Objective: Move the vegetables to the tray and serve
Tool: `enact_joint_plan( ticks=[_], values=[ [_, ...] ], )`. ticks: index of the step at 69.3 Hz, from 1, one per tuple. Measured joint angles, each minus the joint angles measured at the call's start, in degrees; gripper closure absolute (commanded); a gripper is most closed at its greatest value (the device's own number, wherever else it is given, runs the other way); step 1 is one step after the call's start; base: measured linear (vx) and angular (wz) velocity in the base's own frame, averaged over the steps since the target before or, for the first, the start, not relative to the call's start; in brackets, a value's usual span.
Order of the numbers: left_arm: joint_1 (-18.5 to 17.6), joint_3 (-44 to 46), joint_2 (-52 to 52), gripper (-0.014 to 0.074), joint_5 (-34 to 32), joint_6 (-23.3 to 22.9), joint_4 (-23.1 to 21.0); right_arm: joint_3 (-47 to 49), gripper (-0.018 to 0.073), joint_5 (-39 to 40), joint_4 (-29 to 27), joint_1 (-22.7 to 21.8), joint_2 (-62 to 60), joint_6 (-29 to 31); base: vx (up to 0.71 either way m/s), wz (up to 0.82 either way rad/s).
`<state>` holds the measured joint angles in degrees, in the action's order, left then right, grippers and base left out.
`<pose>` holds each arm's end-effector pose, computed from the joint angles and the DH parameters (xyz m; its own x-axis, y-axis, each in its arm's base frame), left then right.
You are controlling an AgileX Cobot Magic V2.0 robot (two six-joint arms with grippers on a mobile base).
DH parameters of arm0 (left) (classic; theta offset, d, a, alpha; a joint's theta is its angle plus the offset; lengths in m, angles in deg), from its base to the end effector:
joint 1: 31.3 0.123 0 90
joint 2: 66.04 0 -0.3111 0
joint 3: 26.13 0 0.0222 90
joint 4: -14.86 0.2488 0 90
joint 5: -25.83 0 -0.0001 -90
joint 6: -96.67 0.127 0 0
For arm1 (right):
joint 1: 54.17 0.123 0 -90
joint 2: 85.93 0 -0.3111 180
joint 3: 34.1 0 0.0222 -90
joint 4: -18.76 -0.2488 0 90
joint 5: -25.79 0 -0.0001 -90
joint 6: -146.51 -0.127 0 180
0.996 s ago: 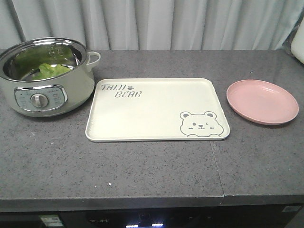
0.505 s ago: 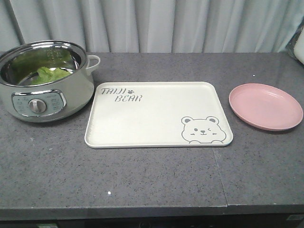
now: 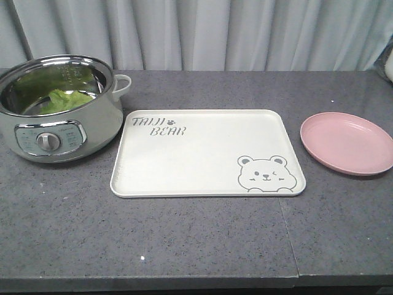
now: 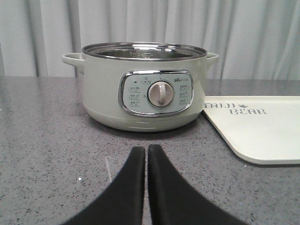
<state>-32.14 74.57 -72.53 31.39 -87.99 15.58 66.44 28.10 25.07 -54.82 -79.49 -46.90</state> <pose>0.0644 -0.0008 0.1955 -0.0244 -0.0684 -0.9974 0.0118 0.9976 -0.0687 0.0637 -0.0002 0.2119 0.1114 0.1224 -0.9862 -0.0069 0.9925 0.1224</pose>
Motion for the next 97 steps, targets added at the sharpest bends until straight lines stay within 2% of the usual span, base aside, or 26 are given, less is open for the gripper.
enact_joint_plan(
  ticks=[97],
  values=[
    [0.0,0.0,0.0,0.0602,0.0,0.0,0.0,0.0,0.0562,0.0,0.0,0.0,0.0,0.0,0.00,0.00]
  ],
)
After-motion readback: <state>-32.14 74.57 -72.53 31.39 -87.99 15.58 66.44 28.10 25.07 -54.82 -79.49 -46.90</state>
